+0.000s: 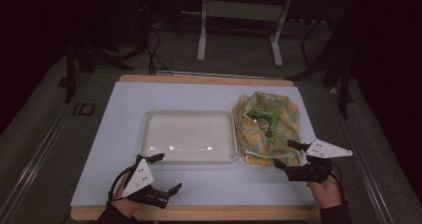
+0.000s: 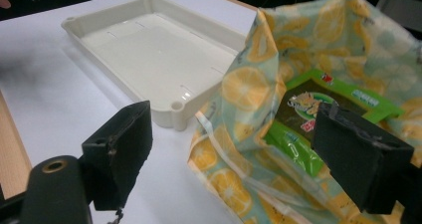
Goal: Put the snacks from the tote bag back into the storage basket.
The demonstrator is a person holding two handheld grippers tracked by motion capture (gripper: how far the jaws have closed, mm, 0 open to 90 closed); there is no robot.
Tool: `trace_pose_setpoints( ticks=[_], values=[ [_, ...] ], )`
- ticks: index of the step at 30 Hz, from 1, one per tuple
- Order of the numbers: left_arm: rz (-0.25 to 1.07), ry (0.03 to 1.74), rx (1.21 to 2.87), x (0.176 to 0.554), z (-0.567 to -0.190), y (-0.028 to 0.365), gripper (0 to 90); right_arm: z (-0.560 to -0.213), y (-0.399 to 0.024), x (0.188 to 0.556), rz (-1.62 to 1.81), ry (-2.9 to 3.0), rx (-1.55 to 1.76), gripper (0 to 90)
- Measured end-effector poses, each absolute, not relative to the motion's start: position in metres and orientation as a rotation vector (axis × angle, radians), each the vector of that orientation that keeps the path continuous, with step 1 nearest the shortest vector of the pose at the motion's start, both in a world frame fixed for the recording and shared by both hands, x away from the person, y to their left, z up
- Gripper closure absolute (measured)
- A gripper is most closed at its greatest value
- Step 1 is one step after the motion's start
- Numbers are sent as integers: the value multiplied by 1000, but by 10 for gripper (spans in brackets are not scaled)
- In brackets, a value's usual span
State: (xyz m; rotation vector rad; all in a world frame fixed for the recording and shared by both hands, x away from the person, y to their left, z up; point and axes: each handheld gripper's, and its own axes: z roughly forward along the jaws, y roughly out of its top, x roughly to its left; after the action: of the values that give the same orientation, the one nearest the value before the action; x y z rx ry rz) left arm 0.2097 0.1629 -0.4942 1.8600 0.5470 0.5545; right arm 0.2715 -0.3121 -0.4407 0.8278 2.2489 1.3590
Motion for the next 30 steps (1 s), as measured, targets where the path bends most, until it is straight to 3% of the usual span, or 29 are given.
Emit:
trace_pose_setpoints(
  ticks=[30],
  values=[
    [552, 545, 1864, 209, -495, 162, 3, -390, -308, 280, 1417, 2186, 699, 152]
  ],
)
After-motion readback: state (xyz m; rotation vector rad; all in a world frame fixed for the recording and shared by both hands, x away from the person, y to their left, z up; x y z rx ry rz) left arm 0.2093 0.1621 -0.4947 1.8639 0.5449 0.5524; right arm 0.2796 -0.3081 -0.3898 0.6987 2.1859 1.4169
